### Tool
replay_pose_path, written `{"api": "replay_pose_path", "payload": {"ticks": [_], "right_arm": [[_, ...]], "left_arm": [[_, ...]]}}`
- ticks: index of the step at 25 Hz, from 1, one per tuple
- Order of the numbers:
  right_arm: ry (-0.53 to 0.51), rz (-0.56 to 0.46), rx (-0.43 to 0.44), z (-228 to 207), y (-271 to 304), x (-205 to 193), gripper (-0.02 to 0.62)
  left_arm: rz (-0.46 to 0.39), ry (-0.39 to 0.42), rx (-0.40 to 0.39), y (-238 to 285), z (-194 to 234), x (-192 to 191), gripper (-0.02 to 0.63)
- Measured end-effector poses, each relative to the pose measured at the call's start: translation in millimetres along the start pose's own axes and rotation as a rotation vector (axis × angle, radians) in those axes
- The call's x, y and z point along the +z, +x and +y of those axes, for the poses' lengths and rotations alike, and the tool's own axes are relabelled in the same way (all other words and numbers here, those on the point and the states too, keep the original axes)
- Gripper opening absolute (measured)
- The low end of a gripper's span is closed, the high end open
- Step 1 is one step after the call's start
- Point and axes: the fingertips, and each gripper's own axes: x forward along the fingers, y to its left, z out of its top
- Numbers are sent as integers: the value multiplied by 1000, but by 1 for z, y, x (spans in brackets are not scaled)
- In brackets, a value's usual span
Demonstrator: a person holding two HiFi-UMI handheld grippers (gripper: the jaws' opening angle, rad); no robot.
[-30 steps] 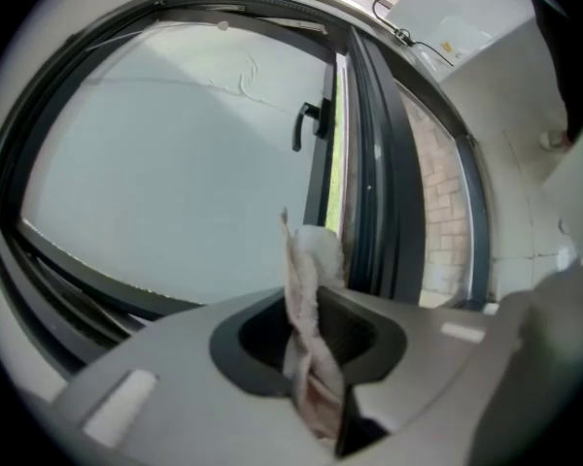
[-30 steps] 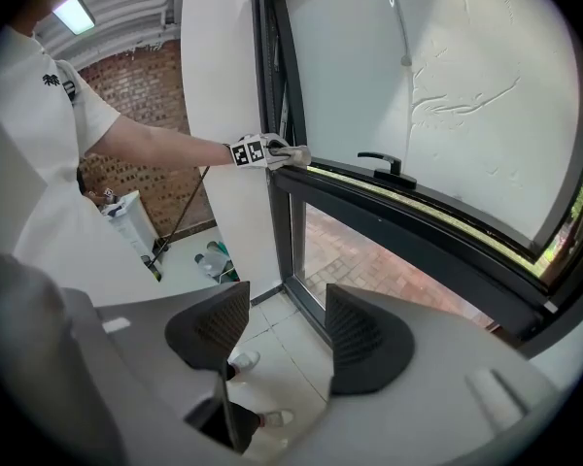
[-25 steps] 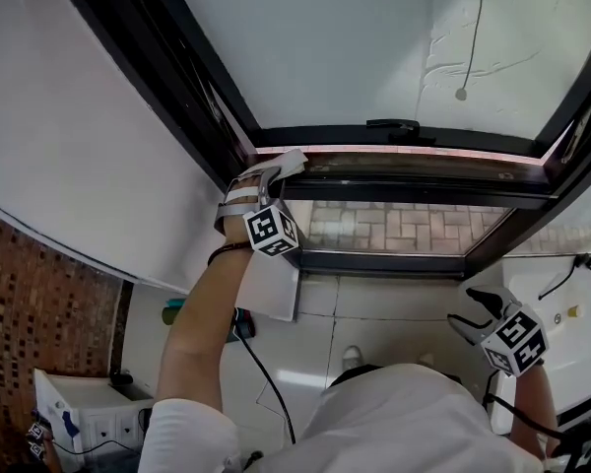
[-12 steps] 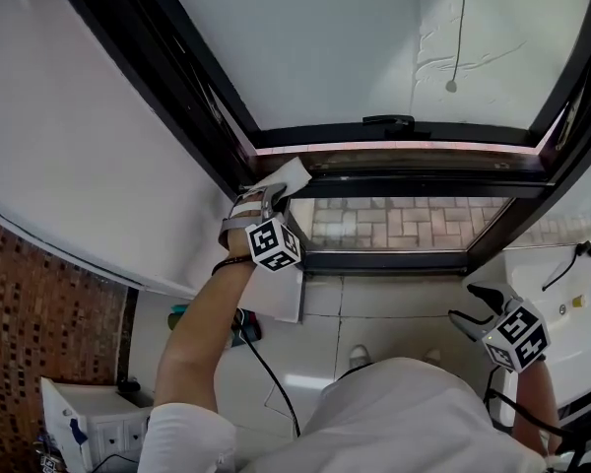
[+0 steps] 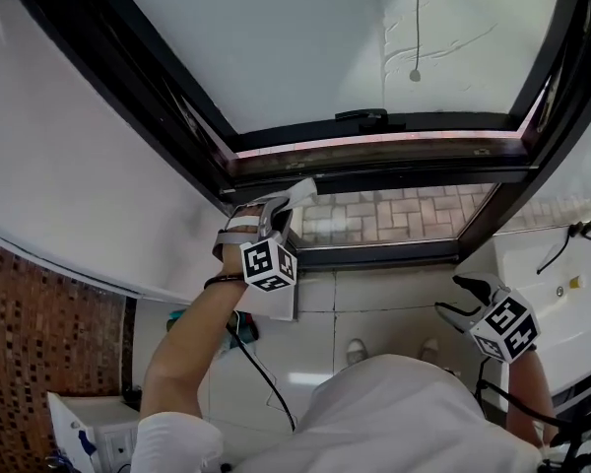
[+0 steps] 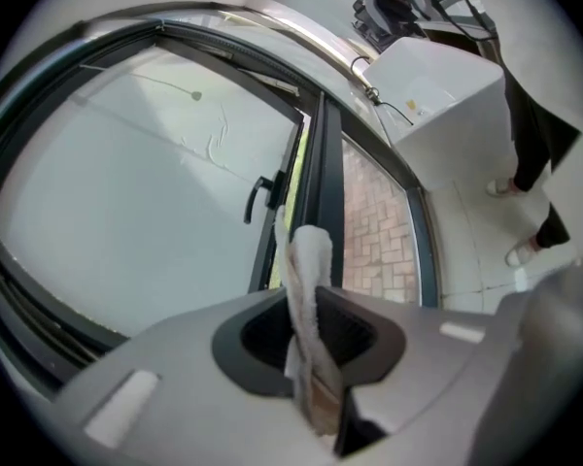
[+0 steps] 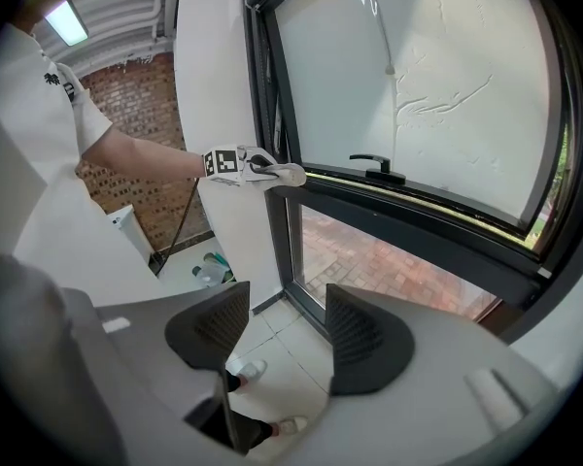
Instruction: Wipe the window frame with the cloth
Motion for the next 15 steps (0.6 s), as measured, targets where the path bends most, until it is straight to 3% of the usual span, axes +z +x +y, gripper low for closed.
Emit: {"api": "replay_pose_path", "payload": {"ticks": [6, 15], "right_arm": [[23, -16, -21, -17, -12, -15, 249], [75, -42, -83, -55, -54, -48, 249]], "left_arm": [[-102, 50, 24, -1, 20, 81, 77], [-265, 75, 25, 37, 30, 244, 78]]}}
